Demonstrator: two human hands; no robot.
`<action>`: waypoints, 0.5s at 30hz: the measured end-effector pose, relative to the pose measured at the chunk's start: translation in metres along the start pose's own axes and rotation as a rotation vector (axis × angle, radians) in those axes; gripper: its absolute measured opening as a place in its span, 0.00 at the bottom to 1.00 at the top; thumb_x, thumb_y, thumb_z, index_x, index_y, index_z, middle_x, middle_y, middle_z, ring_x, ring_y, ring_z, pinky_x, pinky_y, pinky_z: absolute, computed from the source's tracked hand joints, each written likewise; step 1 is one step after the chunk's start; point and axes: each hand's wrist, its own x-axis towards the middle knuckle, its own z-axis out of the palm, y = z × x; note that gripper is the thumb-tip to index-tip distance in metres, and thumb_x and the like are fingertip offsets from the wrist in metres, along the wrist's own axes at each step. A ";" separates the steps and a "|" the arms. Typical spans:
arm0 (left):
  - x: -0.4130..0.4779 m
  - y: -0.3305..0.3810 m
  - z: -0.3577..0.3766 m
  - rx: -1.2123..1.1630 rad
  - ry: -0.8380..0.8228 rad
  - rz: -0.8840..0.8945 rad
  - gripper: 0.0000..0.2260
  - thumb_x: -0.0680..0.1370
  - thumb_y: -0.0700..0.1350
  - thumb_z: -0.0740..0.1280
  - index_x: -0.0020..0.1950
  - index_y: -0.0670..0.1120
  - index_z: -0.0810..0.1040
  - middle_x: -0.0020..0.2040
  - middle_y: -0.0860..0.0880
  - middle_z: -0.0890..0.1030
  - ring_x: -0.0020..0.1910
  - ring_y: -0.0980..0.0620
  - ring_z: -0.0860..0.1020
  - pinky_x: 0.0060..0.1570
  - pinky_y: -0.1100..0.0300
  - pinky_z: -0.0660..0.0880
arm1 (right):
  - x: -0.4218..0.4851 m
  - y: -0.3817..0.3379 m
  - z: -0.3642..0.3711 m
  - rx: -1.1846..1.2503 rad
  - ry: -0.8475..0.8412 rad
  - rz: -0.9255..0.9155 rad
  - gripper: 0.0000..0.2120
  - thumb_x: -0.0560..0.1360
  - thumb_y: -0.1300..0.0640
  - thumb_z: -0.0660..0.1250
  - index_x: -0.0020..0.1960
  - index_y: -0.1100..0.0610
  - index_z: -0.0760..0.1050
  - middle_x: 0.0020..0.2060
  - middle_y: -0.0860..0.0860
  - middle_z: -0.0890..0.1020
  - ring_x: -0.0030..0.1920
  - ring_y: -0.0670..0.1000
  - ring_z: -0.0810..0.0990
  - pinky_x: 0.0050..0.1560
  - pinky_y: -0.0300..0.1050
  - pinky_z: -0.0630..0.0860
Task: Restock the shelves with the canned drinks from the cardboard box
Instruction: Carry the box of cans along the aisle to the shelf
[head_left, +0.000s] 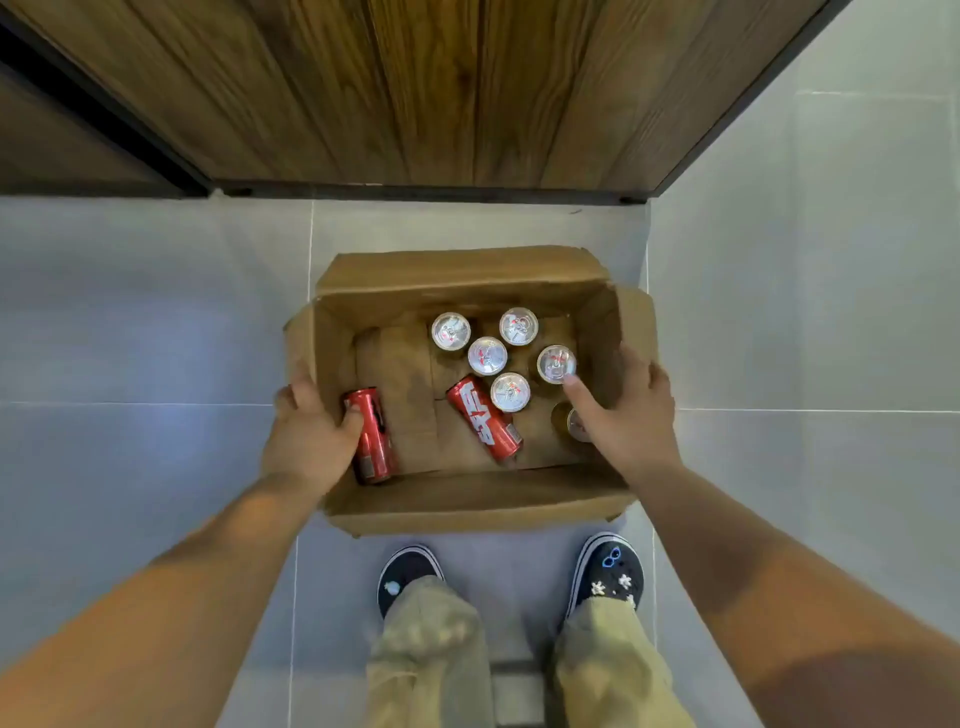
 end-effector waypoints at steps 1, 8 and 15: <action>0.006 -0.005 0.009 0.006 0.000 -0.017 0.35 0.77 0.50 0.61 0.77 0.50 0.42 0.73 0.39 0.58 0.64 0.33 0.70 0.60 0.42 0.68 | 0.007 0.009 0.006 -0.045 0.029 0.009 0.39 0.68 0.32 0.62 0.74 0.44 0.53 0.74 0.56 0.59 0.74 0.59 0.57 0.72 0.59 0.59; 0.050 -0.038 0.056 0.083 0.098 0.021 0.34 0.80 0.47 0.57 0.76 0.54 0.36 0.67 0.33 0.68 0.56 0.30 0.73 0.55 0.43 0.69 | 0.044 0.059 0.038 -0.185 0.031 -0.042 0.36 0.76 0.44 0.61 0.75 0.40 0.41 0.69 0.57 0.68 0.64 0.61 0.72 0.61 0.54 0.69; 0.061 -0.044 0.063 0.024 0.219 -0.010 0.35 0.77 0.40 0.58 0.74 0.64 0.41 0.42 0.32 0.76 0.45 0.32 0.75 0.47 0.45 0.72 | 0.062 0.077 0.043 -0.269 0.090 -0.066 0.40 0.77 0.62 0.56 0.71 0.31 0.37 0.42 0.58 0.76 0.43 0.60 0.76 0.48 0.51 0.71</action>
